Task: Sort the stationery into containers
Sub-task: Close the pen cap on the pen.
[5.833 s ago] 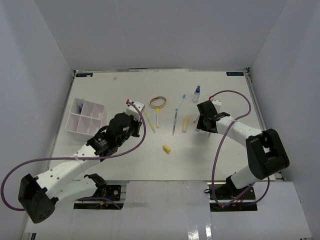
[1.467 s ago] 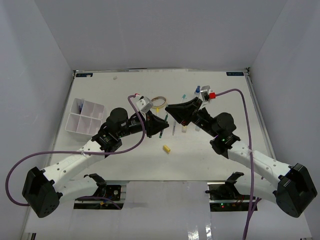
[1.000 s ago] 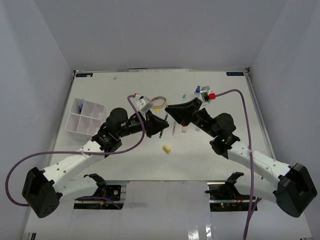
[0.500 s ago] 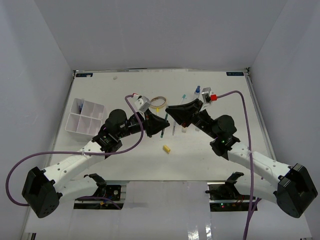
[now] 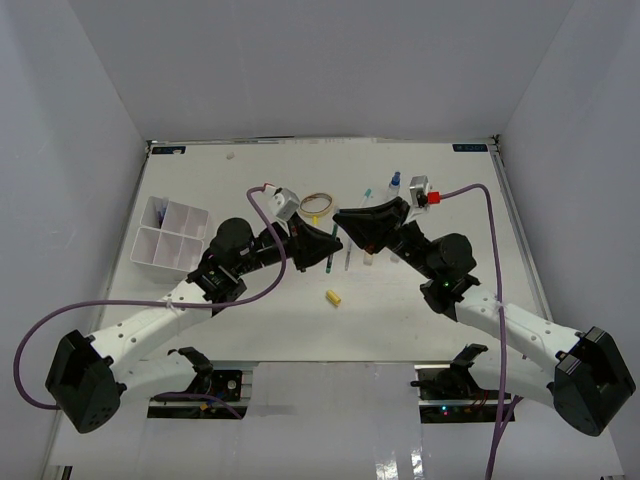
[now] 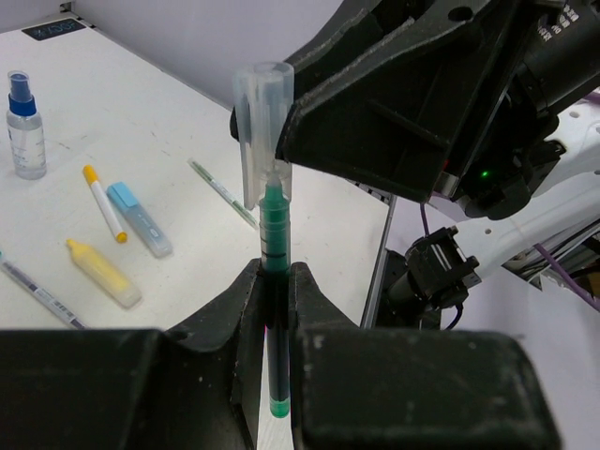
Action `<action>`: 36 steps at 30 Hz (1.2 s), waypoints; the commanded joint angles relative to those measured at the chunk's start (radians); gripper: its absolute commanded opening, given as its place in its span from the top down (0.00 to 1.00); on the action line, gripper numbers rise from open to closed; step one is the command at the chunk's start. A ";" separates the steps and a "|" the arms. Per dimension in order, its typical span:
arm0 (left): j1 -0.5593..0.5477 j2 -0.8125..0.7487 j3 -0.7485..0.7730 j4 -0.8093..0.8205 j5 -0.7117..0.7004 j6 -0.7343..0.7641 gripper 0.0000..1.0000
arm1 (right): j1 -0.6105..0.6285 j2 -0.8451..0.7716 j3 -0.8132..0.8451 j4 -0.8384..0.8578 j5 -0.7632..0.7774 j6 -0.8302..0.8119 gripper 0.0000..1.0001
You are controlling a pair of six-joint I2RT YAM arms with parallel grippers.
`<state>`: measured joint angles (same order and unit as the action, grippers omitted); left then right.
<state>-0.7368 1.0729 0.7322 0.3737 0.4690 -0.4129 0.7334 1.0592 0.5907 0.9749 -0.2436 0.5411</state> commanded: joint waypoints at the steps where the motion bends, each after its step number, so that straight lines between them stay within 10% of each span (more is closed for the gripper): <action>1: 0.002 -0.007 0.035 0.106 0.006 -0.035 1.00 | 0.006 -0.011 -0.020 0.054 -0.011 -0.023 0.92; 36: 0.002 0.047 0.154 0.198 -0.004 0.066 1.00 | 0.006 0.013 -0.023 -0.073 -0.022 -0.067 0.92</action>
<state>-0.7357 1.1404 0.8021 0.4202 0.4843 -0.3462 0.7273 1.0592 0.5854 1.0245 -0.2073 0.5068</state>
